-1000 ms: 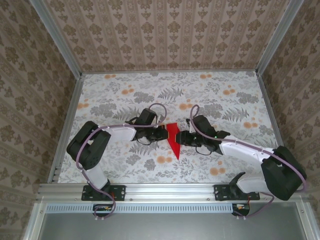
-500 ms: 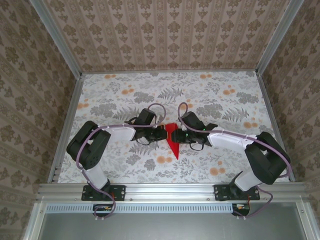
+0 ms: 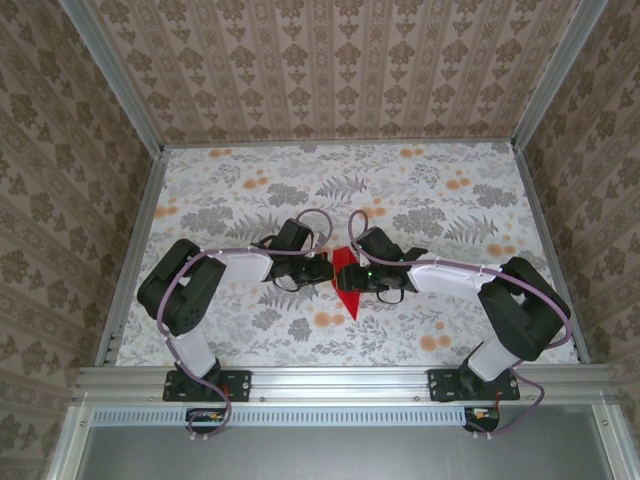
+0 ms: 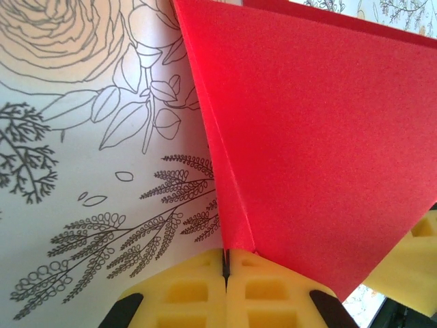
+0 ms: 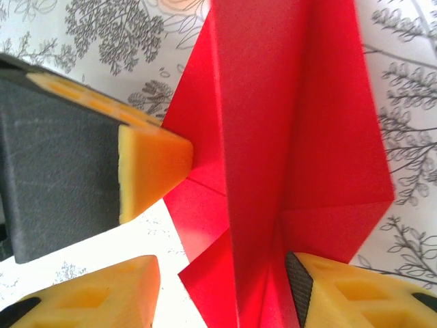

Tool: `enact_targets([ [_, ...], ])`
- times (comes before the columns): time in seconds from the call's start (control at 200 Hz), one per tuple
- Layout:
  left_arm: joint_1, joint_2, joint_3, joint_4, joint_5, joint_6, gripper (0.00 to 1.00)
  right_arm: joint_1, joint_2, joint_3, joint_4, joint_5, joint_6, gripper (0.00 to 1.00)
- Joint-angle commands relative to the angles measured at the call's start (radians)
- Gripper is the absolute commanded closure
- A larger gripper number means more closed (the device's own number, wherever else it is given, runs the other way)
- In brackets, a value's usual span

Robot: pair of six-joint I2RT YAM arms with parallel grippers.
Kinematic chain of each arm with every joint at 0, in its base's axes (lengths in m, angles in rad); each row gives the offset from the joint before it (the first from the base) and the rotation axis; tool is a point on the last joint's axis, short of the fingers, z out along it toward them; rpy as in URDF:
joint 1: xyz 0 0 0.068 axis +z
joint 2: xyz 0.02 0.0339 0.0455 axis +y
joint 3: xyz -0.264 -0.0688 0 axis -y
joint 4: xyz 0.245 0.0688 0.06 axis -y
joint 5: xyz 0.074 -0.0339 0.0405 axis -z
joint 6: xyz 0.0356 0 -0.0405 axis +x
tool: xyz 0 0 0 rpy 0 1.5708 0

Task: Fold a paper plane with a square sheet of paper (pick it up from the middle)
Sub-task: Move the paper plane to the center of the table.

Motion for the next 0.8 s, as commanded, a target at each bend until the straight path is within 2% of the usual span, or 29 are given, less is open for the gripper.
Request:
enact_targets([
  [0.0,0.004,0.013,-0.009,-0.008,0.006,0.023,1.00,0.006,-0.019,-0.009,-0.009,-0.021,0.039,0.46],
  [0.285,0.007,0.005,-0.011,-0.011,0.003,0.020,1.00,0.030,-0.026,-0.014,-0.034,-0.003,0.072,0.47],
  [0.795,0.008,-0.022,-0.022,0.000,0.017,0.015,1.00,0.082,0.063,0.036,-0.094,0.100,0.071,0.49],
])
